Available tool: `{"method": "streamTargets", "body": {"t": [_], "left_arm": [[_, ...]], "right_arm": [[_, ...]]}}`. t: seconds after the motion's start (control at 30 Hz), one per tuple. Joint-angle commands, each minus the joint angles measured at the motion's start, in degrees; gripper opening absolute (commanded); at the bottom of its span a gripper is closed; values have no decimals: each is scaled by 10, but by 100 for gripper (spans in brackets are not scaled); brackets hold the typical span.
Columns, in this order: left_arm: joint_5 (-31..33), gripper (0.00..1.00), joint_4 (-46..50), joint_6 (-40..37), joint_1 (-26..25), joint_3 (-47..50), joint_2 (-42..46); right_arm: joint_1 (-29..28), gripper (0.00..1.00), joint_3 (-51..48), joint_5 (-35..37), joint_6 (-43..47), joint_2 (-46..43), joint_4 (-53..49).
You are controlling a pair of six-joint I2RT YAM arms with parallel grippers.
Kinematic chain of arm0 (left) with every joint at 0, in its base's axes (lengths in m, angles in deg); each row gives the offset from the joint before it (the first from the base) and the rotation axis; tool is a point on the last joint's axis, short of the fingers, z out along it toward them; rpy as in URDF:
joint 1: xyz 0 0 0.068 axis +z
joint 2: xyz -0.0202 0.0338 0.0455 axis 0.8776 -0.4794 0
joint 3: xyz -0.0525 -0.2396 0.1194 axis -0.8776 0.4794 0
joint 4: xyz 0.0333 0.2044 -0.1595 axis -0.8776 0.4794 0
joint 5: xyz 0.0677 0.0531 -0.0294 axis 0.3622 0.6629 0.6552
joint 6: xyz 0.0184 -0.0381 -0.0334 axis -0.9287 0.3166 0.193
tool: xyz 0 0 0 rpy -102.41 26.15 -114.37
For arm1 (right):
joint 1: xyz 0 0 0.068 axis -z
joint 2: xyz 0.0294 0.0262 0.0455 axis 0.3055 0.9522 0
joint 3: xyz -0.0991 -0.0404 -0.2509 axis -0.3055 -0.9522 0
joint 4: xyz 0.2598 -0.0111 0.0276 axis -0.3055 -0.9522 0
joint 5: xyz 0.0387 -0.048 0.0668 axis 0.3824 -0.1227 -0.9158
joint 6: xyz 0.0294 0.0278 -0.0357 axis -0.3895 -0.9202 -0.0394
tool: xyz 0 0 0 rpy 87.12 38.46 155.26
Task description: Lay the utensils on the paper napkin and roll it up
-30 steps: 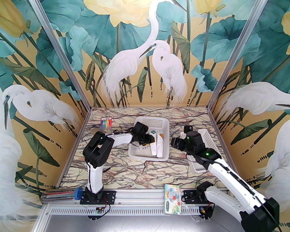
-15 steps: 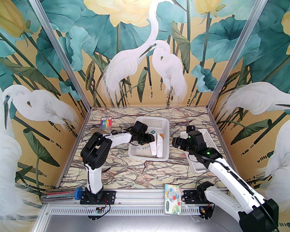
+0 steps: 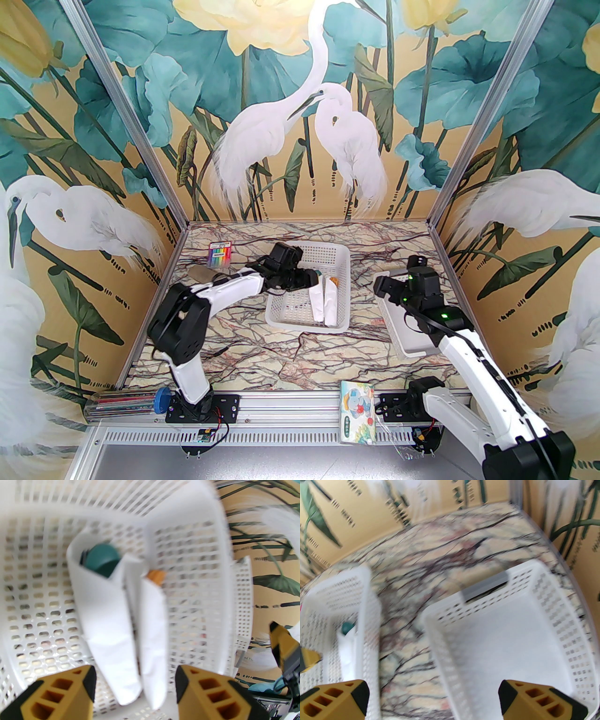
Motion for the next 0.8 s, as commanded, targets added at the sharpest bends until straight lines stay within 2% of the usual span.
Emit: {"method": "streamTargets", "body": {"t": [0.0, 0.13, 0.33, 0.47, 0.67, 0.77], "left_arm": [[52, 65, 31, -39, 1, 19, 63], [84, 67, 41, -57, 30, 62, 138], [78, 73, 8, -68, 130, 174, 275], [79, 80, 11, -91, 201, 227, 349], [104, 99, -13, -122, 276, 304, 423], [110, 99, -57, -134, 306, 350, 453]], "right_arm": [[12, 99, -10, 83, 9, -21, 9], [34, 99, -29, 118, 5, -24, 27], [81, 99, -71, 134, -11, -4, 79], [93, 99, -112, 151, 6, 8, 139], [95, 99, -173, 151, 68, 45, 265], [95, 99, -191, 148, 92, 77, 333]]}}
